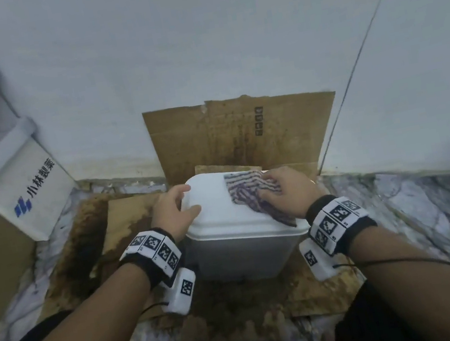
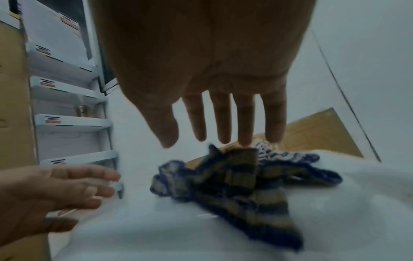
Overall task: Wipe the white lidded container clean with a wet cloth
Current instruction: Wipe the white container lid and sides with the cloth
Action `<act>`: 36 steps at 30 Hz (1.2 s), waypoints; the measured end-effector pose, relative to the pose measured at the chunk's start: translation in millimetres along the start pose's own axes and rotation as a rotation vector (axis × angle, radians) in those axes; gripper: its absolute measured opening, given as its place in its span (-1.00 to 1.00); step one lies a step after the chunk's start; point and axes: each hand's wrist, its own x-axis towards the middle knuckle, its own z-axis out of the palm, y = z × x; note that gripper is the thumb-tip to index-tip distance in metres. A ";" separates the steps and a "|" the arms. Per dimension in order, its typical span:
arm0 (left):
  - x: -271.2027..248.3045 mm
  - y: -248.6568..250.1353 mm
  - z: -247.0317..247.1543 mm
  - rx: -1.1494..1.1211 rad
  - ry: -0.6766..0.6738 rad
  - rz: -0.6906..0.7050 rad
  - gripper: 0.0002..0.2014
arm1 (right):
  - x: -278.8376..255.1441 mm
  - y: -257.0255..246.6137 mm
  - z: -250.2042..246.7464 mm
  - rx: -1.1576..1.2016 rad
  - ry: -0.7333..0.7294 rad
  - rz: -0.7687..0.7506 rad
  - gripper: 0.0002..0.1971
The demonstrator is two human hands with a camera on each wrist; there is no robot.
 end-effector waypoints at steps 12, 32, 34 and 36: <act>4.9 -30.7 -9.6 -0.210 -0.265 -0.154 0.04 | 25.6 -10.5 50.7 -0.299 -0.145 0.264 -0.12; 13.2 -47.4 -9.3 -0.810 -0.363 -0.285 0.22 | 52.6 -115.1 107.0 -0.249 -0.077 -0.181 -0.39; 14.2 -48.9 -8.0 -0.771 -0.439 -0.233 0.30 | 40.7 -104.2 107.3 -0.253 -0.034 -0.268 -0.40; 12.8 -47.8 -6.4 -0.751 -0.434 -0.236 0.28 | 29.1 -90.5 106.9 -0.247 -0.011 -0.327 -0.40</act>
